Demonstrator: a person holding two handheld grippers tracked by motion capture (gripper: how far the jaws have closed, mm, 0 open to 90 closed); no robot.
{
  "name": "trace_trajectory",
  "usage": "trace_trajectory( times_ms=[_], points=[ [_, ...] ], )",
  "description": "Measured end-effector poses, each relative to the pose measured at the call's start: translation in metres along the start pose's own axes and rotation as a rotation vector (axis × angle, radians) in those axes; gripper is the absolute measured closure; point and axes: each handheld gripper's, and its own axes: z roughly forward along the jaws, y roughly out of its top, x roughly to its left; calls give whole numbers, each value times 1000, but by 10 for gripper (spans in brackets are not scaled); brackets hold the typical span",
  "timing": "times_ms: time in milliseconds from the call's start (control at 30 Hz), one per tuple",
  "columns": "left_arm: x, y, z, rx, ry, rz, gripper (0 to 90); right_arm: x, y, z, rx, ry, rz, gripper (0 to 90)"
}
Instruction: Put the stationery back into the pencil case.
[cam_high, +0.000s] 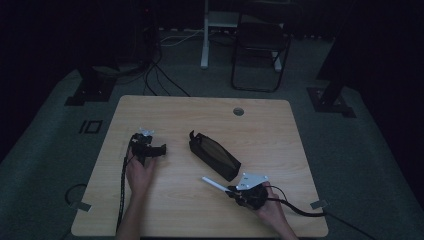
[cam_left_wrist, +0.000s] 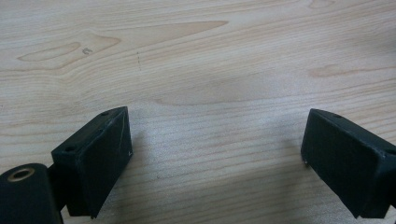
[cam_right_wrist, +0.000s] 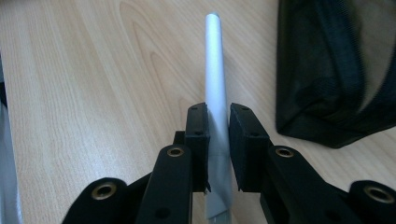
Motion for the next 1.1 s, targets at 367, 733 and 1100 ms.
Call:
trace_trajectory(
  times_ms=[367, 733, 1100],
  points=[
    [0, 0, 0, 1, 0, 1, 91, -6, 7, -14, -33, -25, 10, 787],
    [0, 0, 0, 2, 0, 3, 91, -13, 12, -28, -69, -39, 37, 787],
    [0, 0, 0, 2, 0, 2, 91, -16, 16, -36, -83, -52, 42, 787]
  ],
)
